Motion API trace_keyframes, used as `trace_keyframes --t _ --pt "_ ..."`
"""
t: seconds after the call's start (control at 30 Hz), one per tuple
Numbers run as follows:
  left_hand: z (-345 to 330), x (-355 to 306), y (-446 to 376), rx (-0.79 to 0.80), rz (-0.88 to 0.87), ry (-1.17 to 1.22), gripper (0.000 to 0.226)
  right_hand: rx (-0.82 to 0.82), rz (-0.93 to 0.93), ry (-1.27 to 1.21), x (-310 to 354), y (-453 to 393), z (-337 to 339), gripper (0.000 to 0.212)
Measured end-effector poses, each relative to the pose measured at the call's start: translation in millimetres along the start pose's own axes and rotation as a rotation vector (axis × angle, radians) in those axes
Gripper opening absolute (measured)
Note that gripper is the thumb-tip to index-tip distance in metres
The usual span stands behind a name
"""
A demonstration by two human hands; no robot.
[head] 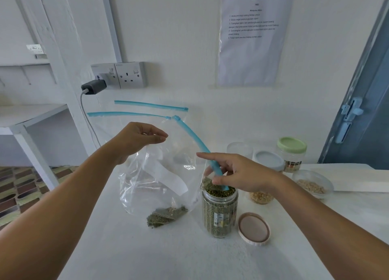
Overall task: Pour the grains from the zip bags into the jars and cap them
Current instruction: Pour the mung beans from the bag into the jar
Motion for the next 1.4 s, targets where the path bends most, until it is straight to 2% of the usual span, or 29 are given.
trace_keyframes --t 0.17,0.37,0.57,0.7,0.97,1.2,1.4 --pt "1.0 -0.3 0.2 -0.007 0.000 0.008 0.011 0.060 -0.045 0.112 -2.7 6.3 -2.7 0.088" --pt "0.8 0.7 -0.3 -0.012 0.005 0.003 0.011 0.059 -0.065 0.177 -2.6 7.0 -1.0 0.090" --pt "7.3 4.5 0.9 -0.068 0.010 0.024 0.012 -0.026 -0.026 0.067 -2.7 7.9 14.1 0.079" --pt "8.0 9.6 3.0 -0.074 0.027 0.036 0.011 -0.024 -0.005 0.063 -3.3 3.8 7.6 0.068" --pt "6.4 13.1 3.4 -0.079 0.036 0.047 0.010 -0.011 0.004 0.010 -9.8 0.2 6.0 0.066" --pt "13.1 17.1 1.8 -0.126 0.036 0.078 0.009 -0.110 0.056 -0.096 -8.8 -1.6 18.4 0.063" --pt "20.2 27.0 9.9 -0.145 0.049 0.136 0.010 -0.193 0.101 -0.003 4.0 -9.3 20.8 0.034"
Point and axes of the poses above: each hand's wrist, its own y-axis away from the middle knuckle, its own z-axis out of the back of the hand, x = y × z, the point moved 8 cm from there along -y, towards the middle knuckle, and after that the axes turned 6 degrees about x, right-handed, at the moved point
